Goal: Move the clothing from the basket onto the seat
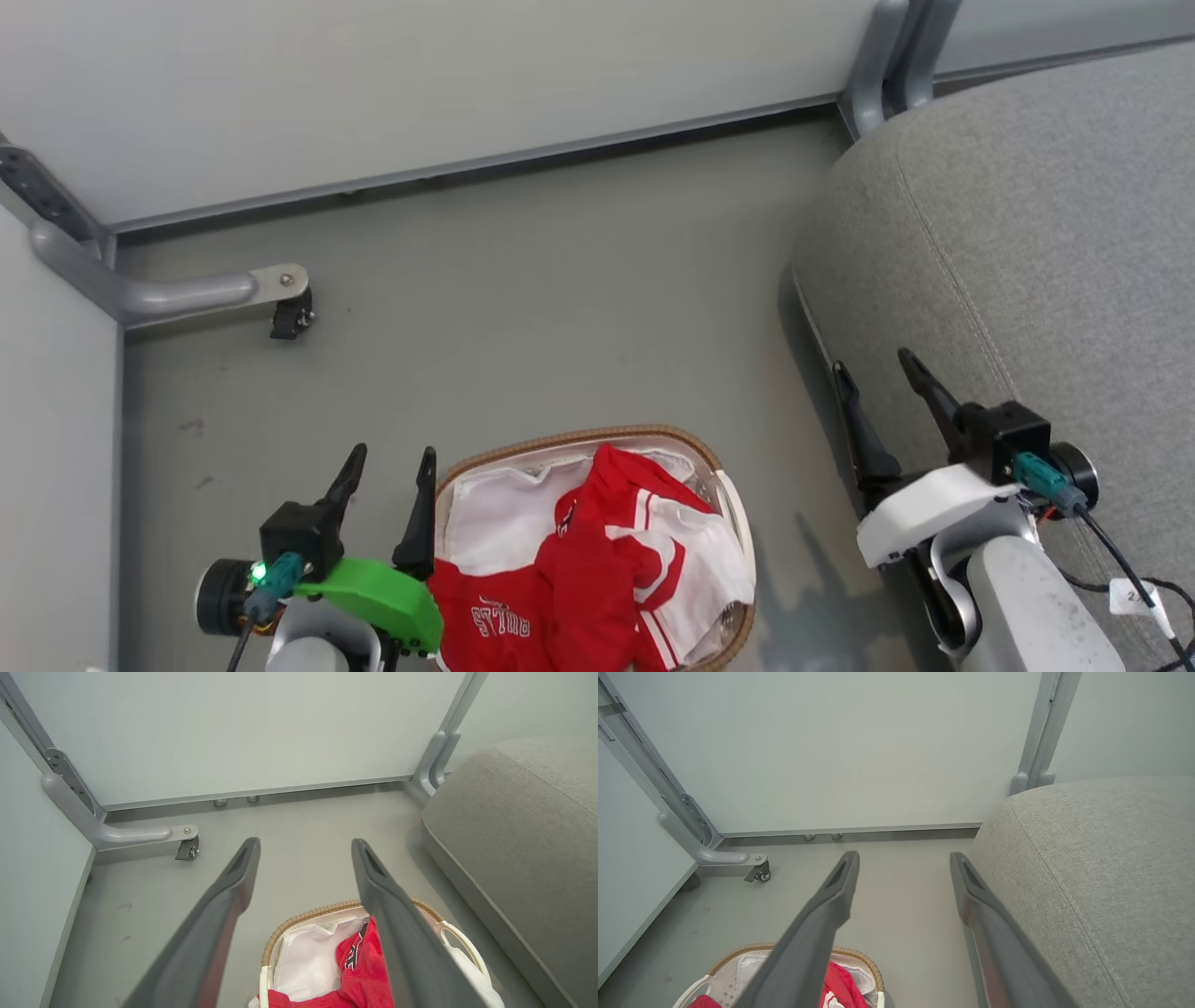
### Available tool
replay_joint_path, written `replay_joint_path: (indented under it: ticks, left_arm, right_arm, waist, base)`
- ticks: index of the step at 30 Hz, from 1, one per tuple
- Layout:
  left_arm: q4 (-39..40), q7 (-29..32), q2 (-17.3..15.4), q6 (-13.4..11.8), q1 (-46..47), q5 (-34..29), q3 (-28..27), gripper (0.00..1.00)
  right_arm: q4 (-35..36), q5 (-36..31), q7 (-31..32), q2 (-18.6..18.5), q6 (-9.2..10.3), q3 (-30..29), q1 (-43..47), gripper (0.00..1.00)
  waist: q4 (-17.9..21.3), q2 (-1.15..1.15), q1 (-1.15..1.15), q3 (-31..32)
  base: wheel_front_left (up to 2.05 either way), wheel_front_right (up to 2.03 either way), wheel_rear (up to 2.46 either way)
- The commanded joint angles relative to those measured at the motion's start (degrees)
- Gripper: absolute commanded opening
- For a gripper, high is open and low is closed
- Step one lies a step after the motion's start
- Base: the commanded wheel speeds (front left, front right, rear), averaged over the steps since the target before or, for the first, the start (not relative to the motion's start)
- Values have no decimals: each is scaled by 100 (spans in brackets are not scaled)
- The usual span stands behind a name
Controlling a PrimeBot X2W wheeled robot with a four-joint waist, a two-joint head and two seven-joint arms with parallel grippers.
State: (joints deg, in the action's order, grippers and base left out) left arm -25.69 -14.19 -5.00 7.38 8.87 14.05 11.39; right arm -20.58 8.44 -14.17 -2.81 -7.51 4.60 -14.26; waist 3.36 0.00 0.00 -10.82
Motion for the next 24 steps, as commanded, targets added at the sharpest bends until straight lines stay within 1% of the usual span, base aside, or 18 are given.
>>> replay_joint_path:
  ticks: [1, 8, 15, 19, 24]
  left_arm:
    - [-100, -49, -74, 17, 201, -35, 122, 100]
    - [-618, -117, -283, 17, 784, 60, 712, 100]
    - [-953, -98, -516, 18, 1270, 656, 1328, 100]
    - [-1134, -97, -678, 18, 1488, 936, 1763, 100]
    - [-1369, -96, -781, 18, 1716, 1258, 2340, 100]
  right_arm:
    - [70, -73, -55, -26, 5, 26, -148, 100]
    - [335, -200, -114, -17, 5, 217, -473, 100]
    - [485, 120, -111, -17, 5, 433, -745, 100]
    - [539, 247, -111, -16, 5, 532, -877, 100]
    - [566, 402, -111, -16, 5, 667, -942, 100]
  waist:
    - [393, 0, 0, -566]
    - [858, 0, 0, -1328]
    - [1228, 0, 0, -1907]
    - [1378, 0, 0, -2153]
    - [1504, 0, 0, -2354]
  base:
    - [0, 0, 0]
    - [0, 0, 0]
    - [0, 0, 0]
    - [0, 0, 0]
    - [0, 0, 0]
